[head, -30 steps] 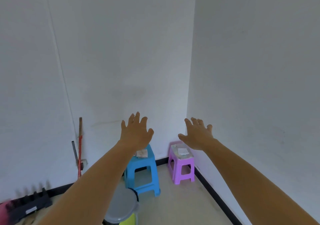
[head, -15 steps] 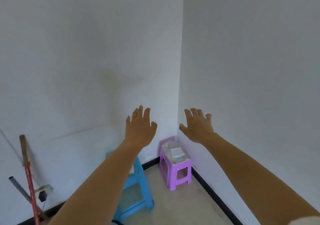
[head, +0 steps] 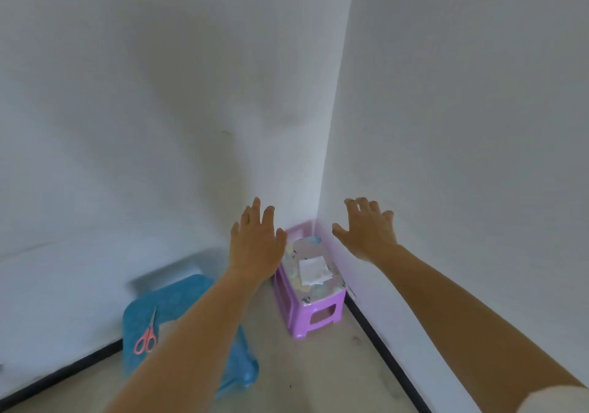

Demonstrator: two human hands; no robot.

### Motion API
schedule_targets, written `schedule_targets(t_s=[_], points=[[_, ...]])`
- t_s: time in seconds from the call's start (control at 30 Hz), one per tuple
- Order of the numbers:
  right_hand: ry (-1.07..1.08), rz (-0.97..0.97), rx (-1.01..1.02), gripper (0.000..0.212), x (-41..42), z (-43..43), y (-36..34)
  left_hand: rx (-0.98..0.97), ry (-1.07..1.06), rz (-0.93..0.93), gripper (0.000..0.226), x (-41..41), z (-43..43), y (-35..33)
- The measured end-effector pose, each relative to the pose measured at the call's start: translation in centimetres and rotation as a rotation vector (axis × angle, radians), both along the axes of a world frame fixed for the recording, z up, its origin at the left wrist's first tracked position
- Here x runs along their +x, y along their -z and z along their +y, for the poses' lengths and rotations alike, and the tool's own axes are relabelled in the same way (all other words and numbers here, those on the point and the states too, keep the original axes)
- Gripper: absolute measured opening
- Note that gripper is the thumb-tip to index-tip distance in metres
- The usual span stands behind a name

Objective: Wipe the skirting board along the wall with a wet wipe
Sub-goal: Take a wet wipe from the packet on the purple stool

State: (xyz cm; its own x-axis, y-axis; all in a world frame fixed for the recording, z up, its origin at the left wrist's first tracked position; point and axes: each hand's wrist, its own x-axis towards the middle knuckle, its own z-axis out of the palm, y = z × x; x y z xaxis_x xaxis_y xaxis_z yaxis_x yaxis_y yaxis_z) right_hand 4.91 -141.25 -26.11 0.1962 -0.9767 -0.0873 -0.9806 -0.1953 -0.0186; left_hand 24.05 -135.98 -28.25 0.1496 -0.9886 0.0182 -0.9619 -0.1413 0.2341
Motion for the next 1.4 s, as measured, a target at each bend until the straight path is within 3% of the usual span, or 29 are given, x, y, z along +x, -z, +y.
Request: schedule_targets(t_s=[0.17,0.57,0.8,0.9,1.0,1.07,1.23,1.4], points=[[0.015,-0.001,0.220,0.060,1.3,-7.4,10.9,0.188,-0.040,0.085,0.054,1.7,-8.4,10.2],[0.273,-0.087,0.607,0.058,0.6,-18.3,43.6,0.563,0.112,0.175,0.055,0.6,-21.4,44.0],[0.545,-0.297,0.521,0.071,1.2,-20.3,53.7,0.592,0.226,0.118,0.067,-1.1,-20.5,54.2],[0.674,-0.407,0.518,0.062,1.7,-20.6,55.5,0.591,0.233,0.067,0.069,-1.6,-20.0,55.2],[0.761,-0.600,0.566,0.024,2.5,-20.6,56.4,0.663,0.249,0.023,0.069,-1.4,-20.3,55.2],[0.765,-0.657,0.551,0.013,2.4,-20.1,55.7,0.740,0.276,-0.015,0.066,-1.3,-21.1,54.2],[0.713,-0.764,0.530,0.027,0.4,-18.4,47.4,0.720,0.301,-0.011,0.062,-2.0,-22.0,46.8],[0.768,-0.837,0.449,0.020,-2.3,-14.7,34.8,0.591,0.337,0.144,0.060,-5.1,-20.4,34.8]])
